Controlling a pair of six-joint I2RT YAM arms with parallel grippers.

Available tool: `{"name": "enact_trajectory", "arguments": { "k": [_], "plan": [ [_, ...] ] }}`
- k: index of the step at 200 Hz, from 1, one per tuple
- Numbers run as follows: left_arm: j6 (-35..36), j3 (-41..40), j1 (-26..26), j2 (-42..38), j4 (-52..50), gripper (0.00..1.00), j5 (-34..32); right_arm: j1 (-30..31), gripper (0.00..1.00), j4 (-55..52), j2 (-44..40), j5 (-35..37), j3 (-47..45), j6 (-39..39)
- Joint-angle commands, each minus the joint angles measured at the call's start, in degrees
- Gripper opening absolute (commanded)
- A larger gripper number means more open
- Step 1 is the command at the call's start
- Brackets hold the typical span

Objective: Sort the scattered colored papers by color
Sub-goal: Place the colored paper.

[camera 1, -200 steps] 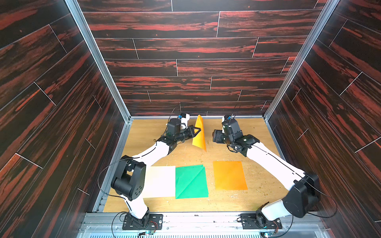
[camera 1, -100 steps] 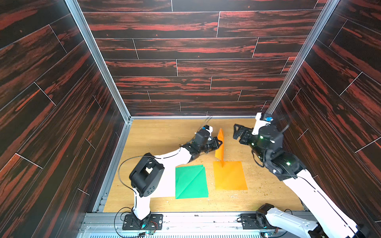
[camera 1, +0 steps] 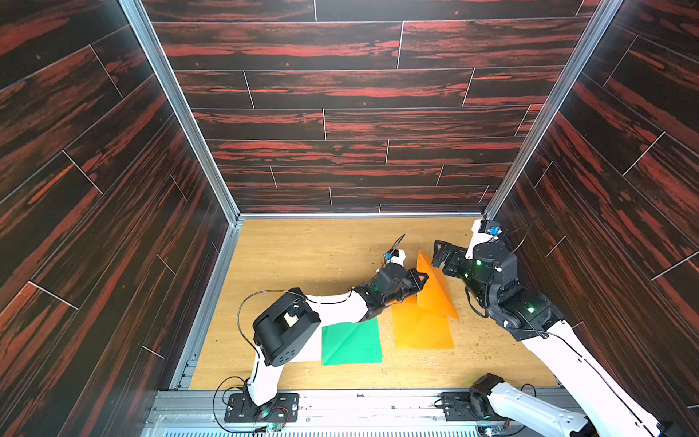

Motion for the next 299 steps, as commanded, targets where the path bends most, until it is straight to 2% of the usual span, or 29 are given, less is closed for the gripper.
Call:
{"name": "enact_trajectory", "arguments": {
  "k": [1, 31, 68, 167, 273, 299],
  "plan": [
    [-4.3, -3.46, -1.62, 1.75, 6.25, 0.0, -3.38, 0.11, 0.98, -0.66, -1.18, -0.17, -0.87, 1.09],
    [-5.83, -6.48, -3.98, 4.01, 8.29, 0.0, -4.54, 0.11, 0.98, -0.32, -2.06, -0.8, -2.59, 1.44],
    [-4.64, -8.19, -4.38, 2.98, 4.61, 0.0, -5.33, 0.11, 0.98, -0.22, -2.21, -1.3, -3.57, 1.88],
    [-6.57, -18.44, -4.54, 0.75, 11.9, 0.0, -9.89, 0.1, 0.98, 0.45, -0.14, -2.51, -4.09, 2.08],
    [-5.02, -21.45, -4.48, -1.32, 11.22, 0.0, -10.45, 0.15, 0.98, 0.97, 1.24, -3.35, -4.09, 2.01],
    [-4.57, -21.62, -4.48, -2.24, 8.79, 0.25, -10.43, 0.11, 0.98, 1.1, 1.67, -3.75, -4.01, 2.16]
  ]
}}
